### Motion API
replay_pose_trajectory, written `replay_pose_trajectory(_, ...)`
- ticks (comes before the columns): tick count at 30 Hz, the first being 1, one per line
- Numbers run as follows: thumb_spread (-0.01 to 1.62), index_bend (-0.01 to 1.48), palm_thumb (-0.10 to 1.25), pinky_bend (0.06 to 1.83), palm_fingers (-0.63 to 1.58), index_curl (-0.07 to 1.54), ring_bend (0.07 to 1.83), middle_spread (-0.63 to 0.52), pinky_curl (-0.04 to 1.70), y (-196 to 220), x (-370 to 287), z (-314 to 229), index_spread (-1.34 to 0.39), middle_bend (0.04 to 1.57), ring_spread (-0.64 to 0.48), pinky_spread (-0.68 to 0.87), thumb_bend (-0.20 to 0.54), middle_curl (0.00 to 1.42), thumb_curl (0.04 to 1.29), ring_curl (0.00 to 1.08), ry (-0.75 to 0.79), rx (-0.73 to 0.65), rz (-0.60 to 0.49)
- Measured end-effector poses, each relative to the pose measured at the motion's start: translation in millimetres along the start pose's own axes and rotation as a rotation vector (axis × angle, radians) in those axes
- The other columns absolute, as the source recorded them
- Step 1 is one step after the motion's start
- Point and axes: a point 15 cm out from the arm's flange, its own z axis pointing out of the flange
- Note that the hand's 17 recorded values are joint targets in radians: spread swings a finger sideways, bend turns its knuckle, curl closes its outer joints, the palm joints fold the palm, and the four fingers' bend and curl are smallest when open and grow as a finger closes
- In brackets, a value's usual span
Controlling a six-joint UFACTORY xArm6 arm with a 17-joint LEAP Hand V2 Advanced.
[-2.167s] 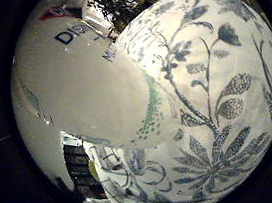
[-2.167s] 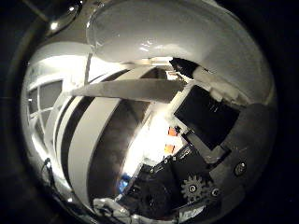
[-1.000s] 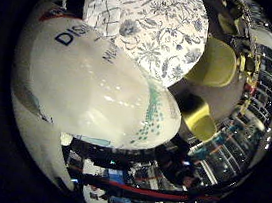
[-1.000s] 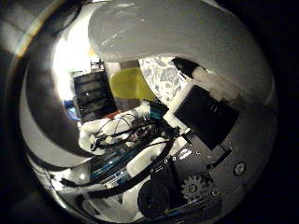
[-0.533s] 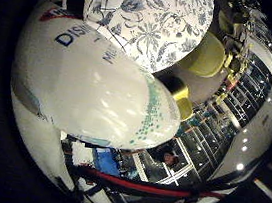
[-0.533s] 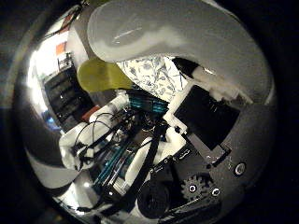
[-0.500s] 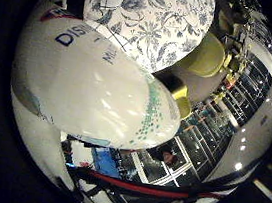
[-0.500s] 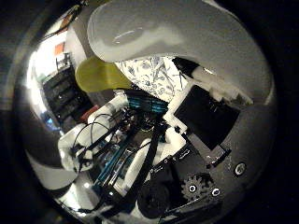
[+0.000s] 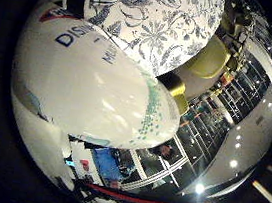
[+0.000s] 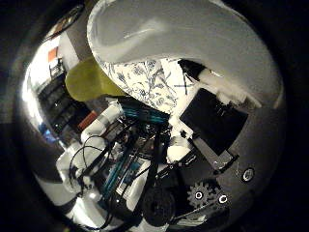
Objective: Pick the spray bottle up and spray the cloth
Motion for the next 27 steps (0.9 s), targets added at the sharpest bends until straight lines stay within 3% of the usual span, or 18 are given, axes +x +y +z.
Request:
replay_pose_trajectory(11,0.98,1.17,1.03,1.04,1.20,0.68,1.46,-0.09,1.20,19.0,-23.5,-42.4,-0.19,1.36,-0.16,-0.25,-0.014,0.60,0.72,0.59,-0.090,0.133,-0.046)
replay_pose_trajectory(23,0.96,1.18,1.05,1.04,1.20,0.68,1.46,-0.07,1.21,19.0,-143.8,-154.1,-0.19,1.36,-0.16,-0.24,-0.015,0.60,0.73,0.60,-0.575,0.481,-0.275)
replay_pose_trajectory(27,0.95,1.18,1.06,1.04,1.20,0.68,1.46,-0.07,1.22,13.0,-166.7,-176.4,-0.19,1.37,-0.16,-0.24,-0.013,0.60,0.74,0.60,-0.669,0.600,-0.355)
